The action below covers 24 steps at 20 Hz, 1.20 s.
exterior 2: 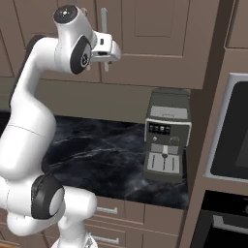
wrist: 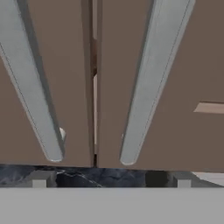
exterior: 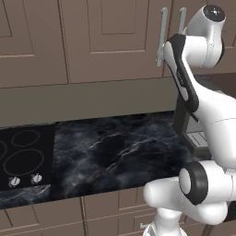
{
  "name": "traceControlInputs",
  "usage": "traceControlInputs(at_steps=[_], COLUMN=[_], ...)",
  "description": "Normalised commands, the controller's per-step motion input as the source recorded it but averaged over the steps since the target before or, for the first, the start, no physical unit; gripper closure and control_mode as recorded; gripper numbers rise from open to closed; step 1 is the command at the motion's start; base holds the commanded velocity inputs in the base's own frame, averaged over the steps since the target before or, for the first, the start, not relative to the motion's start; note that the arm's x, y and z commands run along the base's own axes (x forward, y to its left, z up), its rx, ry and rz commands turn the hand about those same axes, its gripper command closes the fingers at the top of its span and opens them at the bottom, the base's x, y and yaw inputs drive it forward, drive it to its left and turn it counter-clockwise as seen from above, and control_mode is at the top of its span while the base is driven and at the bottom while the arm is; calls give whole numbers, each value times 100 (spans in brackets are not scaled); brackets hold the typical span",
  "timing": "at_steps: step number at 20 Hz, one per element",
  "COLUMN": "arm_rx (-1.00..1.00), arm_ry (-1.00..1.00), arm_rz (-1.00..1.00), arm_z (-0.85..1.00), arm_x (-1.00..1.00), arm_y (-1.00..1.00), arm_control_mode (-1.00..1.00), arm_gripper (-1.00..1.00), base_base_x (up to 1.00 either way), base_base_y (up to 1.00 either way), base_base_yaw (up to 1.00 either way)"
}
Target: Move the bowls from the cabinet to the plates on the dining table.
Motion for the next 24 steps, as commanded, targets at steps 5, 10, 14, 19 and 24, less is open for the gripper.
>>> traceControlInputs(at_steps=[5, 10, 14, 19, 24], arm_rx=[0, 0, 0, 1, 3], arm_ry=[-6, -6, -4, -5, -6], arm_rz=[1, 1, 1, 2, 2], arm_z=[0, 0, 0, 0, -8], arm_x=[37, 34, 33, 33, 34], arm_y=[-9, -5, -22, -12, 0], arm_control_mode=[-100, -100, -100, -100, -100], arm_gripper=[-100, -100, -100, -100, 100], base_base_x=[0, 0, 0, 0, 0], base_base_y=[0, 0, 0, 0, 0], base_base_yaw=[0, 0, 0, 0, 0])
